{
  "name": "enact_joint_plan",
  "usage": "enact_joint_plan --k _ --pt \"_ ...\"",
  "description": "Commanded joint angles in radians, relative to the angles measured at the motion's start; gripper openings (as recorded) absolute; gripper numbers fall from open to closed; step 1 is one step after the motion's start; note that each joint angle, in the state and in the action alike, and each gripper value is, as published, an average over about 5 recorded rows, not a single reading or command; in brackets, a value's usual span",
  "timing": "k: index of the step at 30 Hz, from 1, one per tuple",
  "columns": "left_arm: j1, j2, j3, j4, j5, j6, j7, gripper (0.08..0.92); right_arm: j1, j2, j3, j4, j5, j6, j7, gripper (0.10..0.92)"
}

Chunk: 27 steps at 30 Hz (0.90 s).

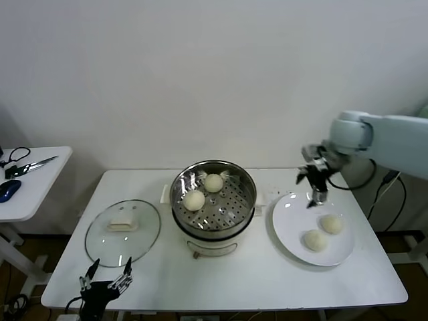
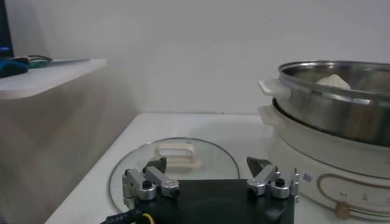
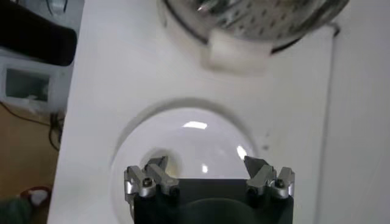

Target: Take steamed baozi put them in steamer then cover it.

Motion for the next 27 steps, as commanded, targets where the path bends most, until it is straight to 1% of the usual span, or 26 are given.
enact_joint_plan --k 1,7,14,27 --pt "0.001 -0.001 0.0 -0.001 0.001 0.001 0.001 0.823 -0.294 -0.197 0.166 0.002 -0.189 -0.005 0.015 0.823" --pt "0.006 -0.003 -0.005 0.001 0.002 0.0 0.0 0.823 -0.453 -0.158 0.306 -0.05 -0.215 -0.024 0.044 0.823" --pt "0.009 -0.005 -0.008 0.005 0.004 0.002 0.0 0.823 -0.563 -0.12 0.398 -0.093 -0.245 -0.035 0.062 0.823" --pt "0.008 -0.007 -0.009 0.011 0.007 0.002 0.0 0.823 -0.657 -0.062 0.49 -0.155 -0.263 -0.049 0.11 0.823"
